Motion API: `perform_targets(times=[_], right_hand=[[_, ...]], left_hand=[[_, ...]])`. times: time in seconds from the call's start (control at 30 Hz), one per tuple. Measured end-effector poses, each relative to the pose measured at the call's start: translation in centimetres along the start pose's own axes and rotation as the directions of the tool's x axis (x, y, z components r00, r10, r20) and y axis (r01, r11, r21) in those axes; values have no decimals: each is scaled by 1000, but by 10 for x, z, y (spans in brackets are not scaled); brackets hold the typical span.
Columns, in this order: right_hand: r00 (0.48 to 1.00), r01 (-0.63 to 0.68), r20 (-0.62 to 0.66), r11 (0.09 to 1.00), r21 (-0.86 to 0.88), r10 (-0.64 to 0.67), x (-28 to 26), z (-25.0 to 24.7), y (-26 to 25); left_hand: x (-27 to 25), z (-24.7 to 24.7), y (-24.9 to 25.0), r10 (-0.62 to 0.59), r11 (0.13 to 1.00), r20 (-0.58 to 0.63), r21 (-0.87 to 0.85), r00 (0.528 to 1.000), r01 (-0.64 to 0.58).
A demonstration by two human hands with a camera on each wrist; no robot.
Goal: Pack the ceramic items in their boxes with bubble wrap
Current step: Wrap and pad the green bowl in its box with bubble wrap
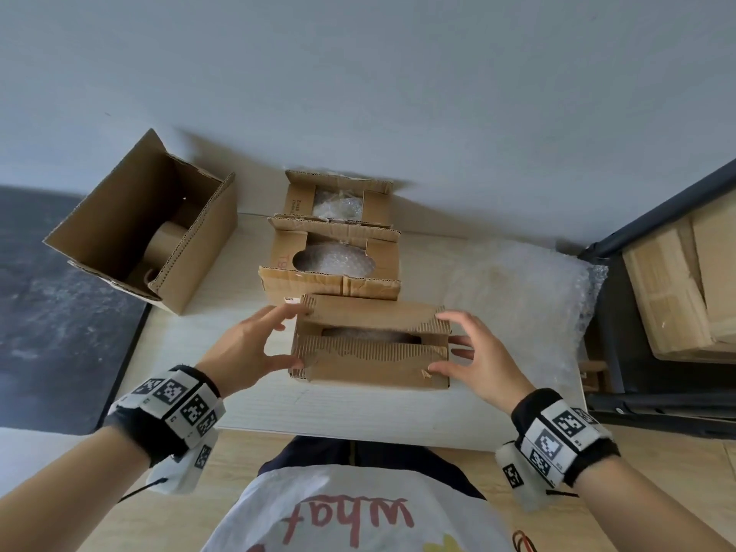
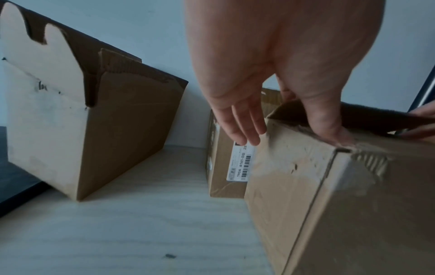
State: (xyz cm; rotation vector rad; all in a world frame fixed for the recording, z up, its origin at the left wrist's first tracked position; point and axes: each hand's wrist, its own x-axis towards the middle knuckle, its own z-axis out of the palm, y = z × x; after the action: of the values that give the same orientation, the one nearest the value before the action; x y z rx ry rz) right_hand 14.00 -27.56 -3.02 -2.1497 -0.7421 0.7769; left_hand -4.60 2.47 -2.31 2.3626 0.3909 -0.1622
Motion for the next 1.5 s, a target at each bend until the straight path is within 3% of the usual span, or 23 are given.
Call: perform_targets(times=[0.1, 0.23, 0.33, 0.57, 0.77, 0.97, 1.13, 1.23, 1.3, 1.37, 1.43, 1.5], right_hand=[[999, -34, 30, 999, 33, 33, -6, 4, 3], [993, -80, 96, 991, 107, 70, -8, 9, 1], [981, -134, 159, 983, 121, 114, -5, 9, -3], [975, -137, 198, 972, 189, 99, -3, 17, -20], [960, -63, 279, 988, 141, 22, 12, 55, -48], [964, -31, 262, 974, 226, -31, 35, 84, -69], [978, -34, 208, 954, 297, -30, 37, 102, -77], [987, 39, 148, 988, 152, -62, 37, 100, -79], [984, 136, 128, 985, -106, -122, 35, 96, -80], [957, 288, 119, 889, -355, -263, 33, 93, -84], [891, 446, 167, 740, -505, -423, 33, 92, -86], [863, 502, 264, 660, -559, -432, 35, 92, -87]], left_hand=[[-7, 7, -3, -45, 997, 13, -63, 999, 46], [-13, 14, 5, -157, 918, 188, -335, 969, 213], [-13, 21, 17, -170, 904, 211, -356, 963, 238], [-22, 24, 16, -263, 837, 136, -461, 955, 296], [-61, 3, -19, -330, 852, 5, -428, 944, 301], [-45, -18, -43, -469, 758, -130, -567, 874, 323], [-38, -34, -60, -442, 789, -165, -539, 882, 294], [-41, -35, -66, -383, 884, -151, -346, 911, 314], [-45, -33, -69, -224, 973, -199, -93, 954, 209], [-46, -32, -69, -42, 988, -207, 138, 977, 71], [-47, -29, -69, -12, 938, -111, 342, 994, 49], [-50, -24, -74, -33, 886, -35, 461, 999, 46]])
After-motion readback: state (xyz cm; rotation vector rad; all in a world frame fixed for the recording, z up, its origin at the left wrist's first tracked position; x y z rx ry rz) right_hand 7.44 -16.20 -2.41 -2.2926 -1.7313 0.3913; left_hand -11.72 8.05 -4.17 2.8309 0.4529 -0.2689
